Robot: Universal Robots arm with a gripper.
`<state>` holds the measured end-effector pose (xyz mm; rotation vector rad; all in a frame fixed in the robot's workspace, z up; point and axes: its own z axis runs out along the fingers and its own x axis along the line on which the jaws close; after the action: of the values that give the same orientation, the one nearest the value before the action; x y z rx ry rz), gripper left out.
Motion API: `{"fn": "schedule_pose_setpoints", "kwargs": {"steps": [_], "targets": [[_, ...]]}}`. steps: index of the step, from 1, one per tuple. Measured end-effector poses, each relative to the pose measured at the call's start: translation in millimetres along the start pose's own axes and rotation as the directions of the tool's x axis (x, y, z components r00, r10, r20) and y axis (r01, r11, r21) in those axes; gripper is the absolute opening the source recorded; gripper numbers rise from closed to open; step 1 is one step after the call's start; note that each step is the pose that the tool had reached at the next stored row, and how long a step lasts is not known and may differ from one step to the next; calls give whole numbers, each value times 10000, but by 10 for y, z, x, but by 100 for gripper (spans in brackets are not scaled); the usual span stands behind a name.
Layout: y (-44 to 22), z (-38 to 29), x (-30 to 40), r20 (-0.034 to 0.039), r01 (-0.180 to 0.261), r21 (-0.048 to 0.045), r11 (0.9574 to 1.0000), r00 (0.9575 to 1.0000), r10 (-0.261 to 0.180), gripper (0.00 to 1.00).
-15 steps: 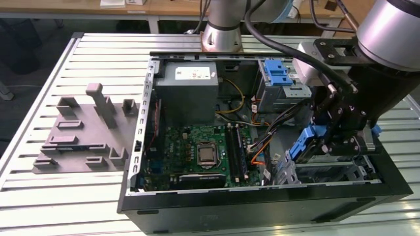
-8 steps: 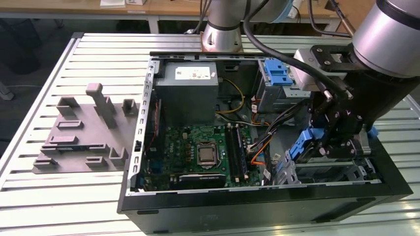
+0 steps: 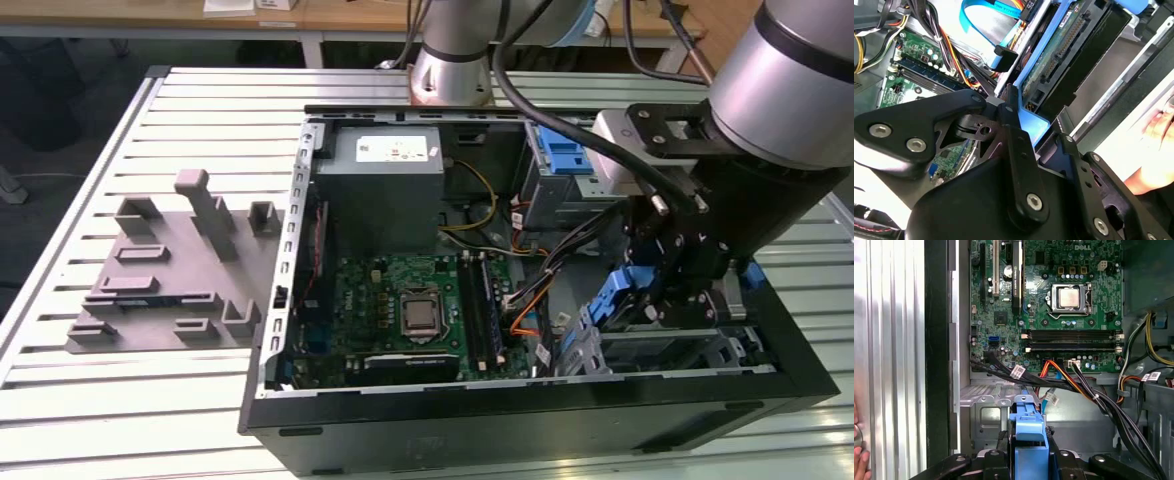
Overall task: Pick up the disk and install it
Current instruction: 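Insert the disk into the insertion slot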
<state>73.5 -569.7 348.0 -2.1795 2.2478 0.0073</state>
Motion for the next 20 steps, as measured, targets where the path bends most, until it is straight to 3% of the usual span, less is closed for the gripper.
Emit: {"fn": "schedule_pose_setpoints", "kwargs": {"steps": [5,14,20], "targets": [[0,36,0,-1,1,0,10000,10000,-1,36],[0,39,0,-1,0,0,10000,10000,0,36],[0,39,0,-2,0,0,10000,10000,0,44]]}}
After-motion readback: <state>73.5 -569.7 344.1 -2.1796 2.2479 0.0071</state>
